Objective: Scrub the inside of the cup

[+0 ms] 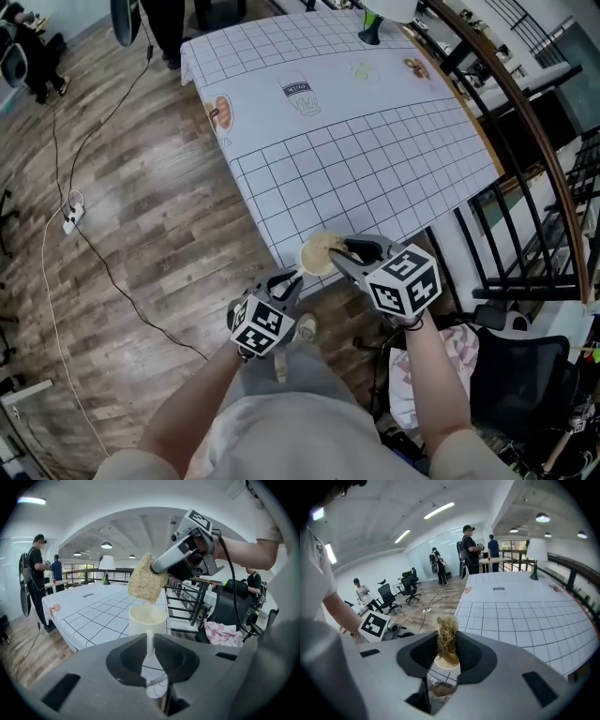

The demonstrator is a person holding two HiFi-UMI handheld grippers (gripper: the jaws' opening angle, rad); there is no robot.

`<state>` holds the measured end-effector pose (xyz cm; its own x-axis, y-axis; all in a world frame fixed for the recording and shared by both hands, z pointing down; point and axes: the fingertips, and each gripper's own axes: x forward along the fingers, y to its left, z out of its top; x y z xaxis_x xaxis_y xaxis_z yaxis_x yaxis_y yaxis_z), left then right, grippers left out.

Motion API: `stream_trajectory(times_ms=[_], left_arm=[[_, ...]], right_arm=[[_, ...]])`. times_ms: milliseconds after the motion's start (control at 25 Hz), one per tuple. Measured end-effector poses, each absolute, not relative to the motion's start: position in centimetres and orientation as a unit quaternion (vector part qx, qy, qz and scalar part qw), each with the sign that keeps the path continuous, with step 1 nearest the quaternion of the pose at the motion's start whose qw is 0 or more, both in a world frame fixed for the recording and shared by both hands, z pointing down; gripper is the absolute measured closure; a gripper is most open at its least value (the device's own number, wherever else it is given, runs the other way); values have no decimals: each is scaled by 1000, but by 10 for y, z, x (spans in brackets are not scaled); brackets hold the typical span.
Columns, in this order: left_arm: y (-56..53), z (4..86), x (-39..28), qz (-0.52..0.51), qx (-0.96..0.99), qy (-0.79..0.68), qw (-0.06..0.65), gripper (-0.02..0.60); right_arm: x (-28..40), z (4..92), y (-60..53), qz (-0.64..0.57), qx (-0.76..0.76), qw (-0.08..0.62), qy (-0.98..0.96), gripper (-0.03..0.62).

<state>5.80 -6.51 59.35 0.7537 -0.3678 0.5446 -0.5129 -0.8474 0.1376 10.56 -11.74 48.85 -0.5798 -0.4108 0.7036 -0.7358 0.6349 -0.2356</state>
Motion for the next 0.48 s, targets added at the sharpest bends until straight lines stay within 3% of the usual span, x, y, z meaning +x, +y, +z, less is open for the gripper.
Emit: stream_trajectory(times_ms=[280, 480], left_arm=[[-82, 542, 39, 233, 924, -269, 139, 523], [-101, 456, 30, 167, 937, -292, 89, 549]], right_arm=[[113, 432, -115, 193, 393, 263, -860, 490], [110, 391, -109, 162, 395, 252, -868, 488]])
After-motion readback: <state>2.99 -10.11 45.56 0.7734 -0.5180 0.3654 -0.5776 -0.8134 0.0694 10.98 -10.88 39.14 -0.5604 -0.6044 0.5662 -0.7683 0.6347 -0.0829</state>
